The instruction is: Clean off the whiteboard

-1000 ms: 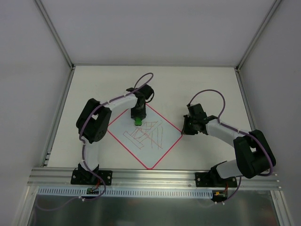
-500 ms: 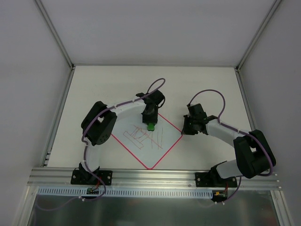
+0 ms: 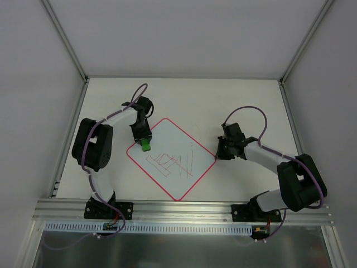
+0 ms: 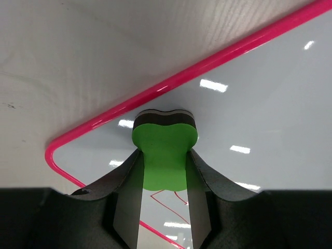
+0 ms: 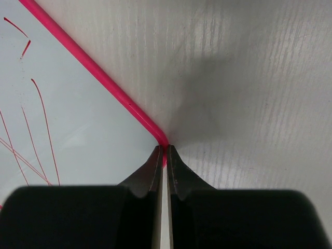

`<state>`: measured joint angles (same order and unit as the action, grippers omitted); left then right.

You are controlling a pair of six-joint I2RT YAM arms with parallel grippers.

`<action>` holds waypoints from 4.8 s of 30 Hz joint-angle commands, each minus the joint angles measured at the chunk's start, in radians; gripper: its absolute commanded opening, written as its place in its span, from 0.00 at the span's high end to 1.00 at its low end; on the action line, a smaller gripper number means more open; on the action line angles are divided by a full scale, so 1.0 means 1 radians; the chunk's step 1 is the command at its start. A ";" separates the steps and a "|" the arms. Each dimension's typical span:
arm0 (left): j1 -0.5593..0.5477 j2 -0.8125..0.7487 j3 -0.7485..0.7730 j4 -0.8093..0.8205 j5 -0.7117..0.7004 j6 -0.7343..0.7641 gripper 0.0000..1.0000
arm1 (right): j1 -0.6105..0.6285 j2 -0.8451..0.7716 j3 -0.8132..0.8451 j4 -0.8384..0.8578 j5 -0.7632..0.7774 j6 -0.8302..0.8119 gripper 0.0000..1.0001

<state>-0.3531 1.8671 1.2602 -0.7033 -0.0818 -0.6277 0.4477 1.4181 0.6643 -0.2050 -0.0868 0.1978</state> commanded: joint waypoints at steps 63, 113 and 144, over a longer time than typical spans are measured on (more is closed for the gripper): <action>-0.569 0.118 -0.088 -0.081 0.058 -0.132 1.00 | 0.003 -0.047 -0.042 -0.042 0.035 -0.024 1.00; -0.349 0.026 -0.142 -0.091 -0.022 -0.052 1.00 | 0.049 -0.028 -0.020 0.062 -0.056 -0.034 0.72; -0.456 -0.020 -0.123 -0.091 -0.042 -0.193 1.00 | 0.082 0.078 0.001 0.032 0.013 0.011 1.00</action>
<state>-0.9047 1.8549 1.2182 -0.8341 -0.0303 -0.8112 0.5156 1.4651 0.6830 -0.1364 -0.1089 0.2073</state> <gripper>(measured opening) 0.335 0.021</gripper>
